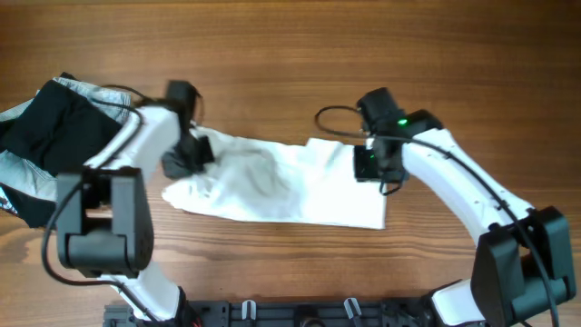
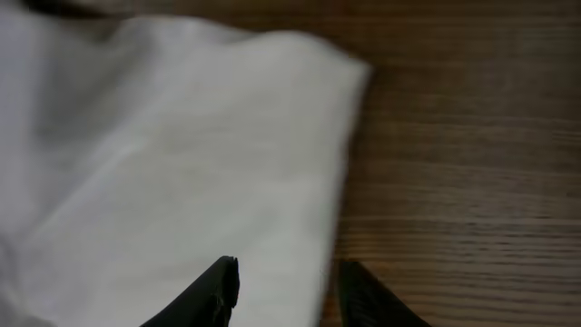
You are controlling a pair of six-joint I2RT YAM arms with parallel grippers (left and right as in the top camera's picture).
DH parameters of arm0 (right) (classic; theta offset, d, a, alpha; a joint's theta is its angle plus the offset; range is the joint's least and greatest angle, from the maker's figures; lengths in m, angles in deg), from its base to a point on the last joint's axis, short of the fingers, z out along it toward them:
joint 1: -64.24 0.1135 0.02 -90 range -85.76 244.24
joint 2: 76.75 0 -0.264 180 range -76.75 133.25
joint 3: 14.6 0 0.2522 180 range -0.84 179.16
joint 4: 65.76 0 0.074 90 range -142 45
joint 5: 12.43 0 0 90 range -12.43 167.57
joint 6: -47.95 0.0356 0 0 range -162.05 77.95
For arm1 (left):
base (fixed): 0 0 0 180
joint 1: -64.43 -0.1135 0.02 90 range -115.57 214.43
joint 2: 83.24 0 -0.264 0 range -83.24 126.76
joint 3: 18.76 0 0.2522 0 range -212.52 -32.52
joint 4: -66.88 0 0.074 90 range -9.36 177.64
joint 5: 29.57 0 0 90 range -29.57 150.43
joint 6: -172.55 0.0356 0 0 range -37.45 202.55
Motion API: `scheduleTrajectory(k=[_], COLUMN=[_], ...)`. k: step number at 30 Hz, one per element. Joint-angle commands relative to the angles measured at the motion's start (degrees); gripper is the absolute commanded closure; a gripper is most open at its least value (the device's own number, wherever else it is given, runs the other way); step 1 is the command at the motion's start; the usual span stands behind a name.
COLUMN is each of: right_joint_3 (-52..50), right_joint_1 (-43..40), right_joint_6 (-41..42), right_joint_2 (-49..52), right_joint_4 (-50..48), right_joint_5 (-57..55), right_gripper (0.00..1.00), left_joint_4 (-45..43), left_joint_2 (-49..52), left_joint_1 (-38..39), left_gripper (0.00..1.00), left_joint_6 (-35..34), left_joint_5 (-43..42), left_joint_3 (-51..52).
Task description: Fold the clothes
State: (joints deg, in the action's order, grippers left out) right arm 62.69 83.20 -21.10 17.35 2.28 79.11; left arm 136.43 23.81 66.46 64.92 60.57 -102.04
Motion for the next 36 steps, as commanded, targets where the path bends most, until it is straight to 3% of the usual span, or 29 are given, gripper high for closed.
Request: scheduleTrajectory(k=[1,6,11,20,30,34,36], right_joint_3=[1.53,1.51,1.51,1.49,1.49,1.49,1.49], right_joint_1=[-5.55,-10.75,-10.8,-10.8,-10.8,-10.8,-10.8], right_joint_6=[-3.02,-4.46,-4.48,-5.99,-5.92,-5.95,-5.92], right_joint_2=[-1.22,-1.22,-1.22,-1.22,-1.22,-1.22,-1.22], right_joint_4=[0.07,-0.55,-1.09,-1.05,-0.87,-0.87,-0.94], right_joint_5=[-2.16,-1.92,-1.49,1.33,1.33,1.33,1.33], right_gripper=[0.59,0.56,0.56,0.56,0.56,0.55,0.55], left_joint_4=[4.68,14.67,16.15,10.91,8.33,6.8,6.47], left_joint_2=[-0.11,-0.74,-2.14,-1.6,1.68,1.68,1.38], left_joint_1=[-6.71,-5.62,6.86,31.36,38.38,38.49,38.27], left_gripper=[0.96,0.96,0.96,0.93,0.89,0.64,0.58], left_joint_6=[0.48,0.48,-0.22,-5.6,-5.57,-5.2,-0.48], left_joint_5=[5.92,4.17,-2.56,-2.89,-2.93,-5.57,-9.6], left_joint_3=[-10.75,-21.59,-22.32,-22.32,-22.32,-22.32,-22.43])
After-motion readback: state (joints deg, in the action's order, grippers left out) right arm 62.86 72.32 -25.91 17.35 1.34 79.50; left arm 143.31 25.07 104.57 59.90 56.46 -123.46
